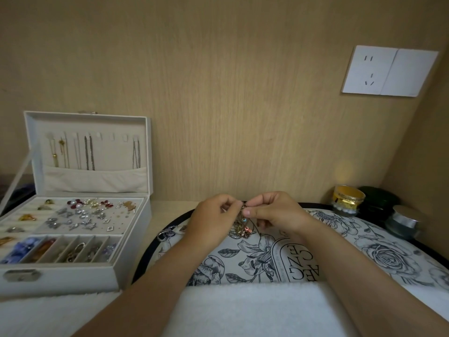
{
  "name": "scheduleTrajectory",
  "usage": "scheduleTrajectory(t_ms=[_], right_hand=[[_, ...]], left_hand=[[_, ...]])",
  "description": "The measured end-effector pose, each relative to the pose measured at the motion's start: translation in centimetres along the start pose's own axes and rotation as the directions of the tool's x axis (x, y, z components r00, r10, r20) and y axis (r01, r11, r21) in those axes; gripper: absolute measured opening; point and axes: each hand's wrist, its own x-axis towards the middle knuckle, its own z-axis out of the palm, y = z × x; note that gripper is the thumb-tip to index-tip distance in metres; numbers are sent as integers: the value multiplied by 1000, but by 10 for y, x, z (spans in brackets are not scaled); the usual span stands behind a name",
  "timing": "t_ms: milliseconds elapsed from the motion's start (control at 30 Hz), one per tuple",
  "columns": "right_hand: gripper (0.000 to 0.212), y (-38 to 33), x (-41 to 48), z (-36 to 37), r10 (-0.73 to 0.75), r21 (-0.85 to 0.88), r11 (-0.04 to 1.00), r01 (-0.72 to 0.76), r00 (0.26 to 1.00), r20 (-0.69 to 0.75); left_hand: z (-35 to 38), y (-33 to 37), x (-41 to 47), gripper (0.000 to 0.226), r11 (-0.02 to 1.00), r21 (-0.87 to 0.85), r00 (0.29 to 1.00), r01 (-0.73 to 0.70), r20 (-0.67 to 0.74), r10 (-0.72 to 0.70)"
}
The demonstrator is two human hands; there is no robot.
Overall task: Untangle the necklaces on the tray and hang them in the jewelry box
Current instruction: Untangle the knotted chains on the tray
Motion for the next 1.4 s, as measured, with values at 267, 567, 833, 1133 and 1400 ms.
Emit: scheduleTrajectory(t_ms=[267,567,833,1133,1400], right_hand=[[12,-1,-1,-2,-39,-51,998,38,999,-8],[26,-10,-2,6,12,24,1000,-13,999,46],[38,-9,-4,1,-36,-27,999,35,998,-54],[25,-2,3,-3,-122,-168,981,100,985,-126],[16,7,6,-3,-218,-569,820,62,953,-210]], left_hand=[[-3,-4,6,8,982,-178,996,61,73,-49],[-8,-1,2,9,935,318,980,-155,172,104],[-8,-4,4,22,992,121,990,-40,142,23],[-8,-13,13,20,962,-241,991,125,80,-109],[-8,-15,8,16,960,266,995,-84,-29,95]])
